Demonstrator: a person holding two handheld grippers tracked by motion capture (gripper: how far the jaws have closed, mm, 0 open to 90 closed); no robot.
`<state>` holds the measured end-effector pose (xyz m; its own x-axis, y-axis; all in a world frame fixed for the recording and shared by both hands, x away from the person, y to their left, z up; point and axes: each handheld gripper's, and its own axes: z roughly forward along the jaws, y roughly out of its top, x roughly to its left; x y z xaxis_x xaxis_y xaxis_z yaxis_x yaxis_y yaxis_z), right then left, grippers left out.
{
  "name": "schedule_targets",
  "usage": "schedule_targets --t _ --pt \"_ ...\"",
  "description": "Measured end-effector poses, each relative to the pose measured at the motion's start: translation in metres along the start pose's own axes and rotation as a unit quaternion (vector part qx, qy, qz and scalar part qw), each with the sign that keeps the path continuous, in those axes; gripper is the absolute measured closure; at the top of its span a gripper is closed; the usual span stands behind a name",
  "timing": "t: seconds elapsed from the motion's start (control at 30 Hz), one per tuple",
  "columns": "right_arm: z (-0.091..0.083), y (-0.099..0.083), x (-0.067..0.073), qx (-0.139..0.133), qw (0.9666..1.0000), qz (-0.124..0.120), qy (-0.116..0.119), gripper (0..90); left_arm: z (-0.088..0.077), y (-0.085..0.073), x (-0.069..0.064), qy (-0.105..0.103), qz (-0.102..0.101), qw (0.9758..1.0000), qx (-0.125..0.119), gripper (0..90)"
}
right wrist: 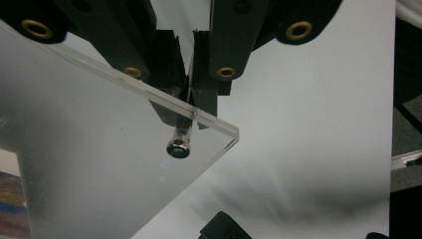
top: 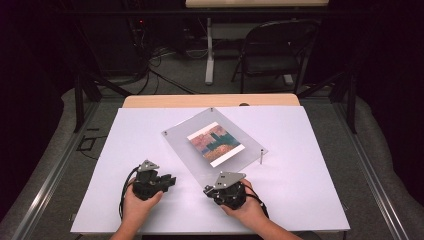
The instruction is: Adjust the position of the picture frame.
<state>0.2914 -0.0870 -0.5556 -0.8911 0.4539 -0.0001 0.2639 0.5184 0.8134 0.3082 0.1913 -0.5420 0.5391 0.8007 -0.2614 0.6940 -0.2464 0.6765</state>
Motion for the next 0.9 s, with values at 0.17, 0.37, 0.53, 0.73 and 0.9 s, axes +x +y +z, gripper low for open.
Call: schedule_targets --t 0.17,0.37,0.53,0.73,0.9 --pt "-0.008 -0.003 0.001 0.000 0.9999 -0.016 -0.003 67.5 0.007 0.001 -0.015 -0.012 0.009 0.9999 -0.008 60.5" --pt "-0.030 -0.011 -0.011 -0.009 0.9996 0.026 -0.007 61.9 0.023 -0.001 -0.038 -0.033 0.058 0.9977 0.012 54.1" --pt "-0.050 -0.019 -0.022 -0.015 0.9987 0.045 -0.019 58.6 0.028 -0.003 -0.051 -0.047 0.082 0.9954 0.014 51.8" --pt "-0.074 -0.028 -0.036 -0.023 0.9955 0.058 -0.071 56.7 0.030 -0.002 -0.065 -0.068 0.095 0.9932 0.008 50.2" --pt "-0.087 -0.041 -0.056 -0.018 0.9873 0.100 -0.122 57.2 0.035 -0.002 -0.070 -0.074 0.102 0.9920 0.008 49.8"
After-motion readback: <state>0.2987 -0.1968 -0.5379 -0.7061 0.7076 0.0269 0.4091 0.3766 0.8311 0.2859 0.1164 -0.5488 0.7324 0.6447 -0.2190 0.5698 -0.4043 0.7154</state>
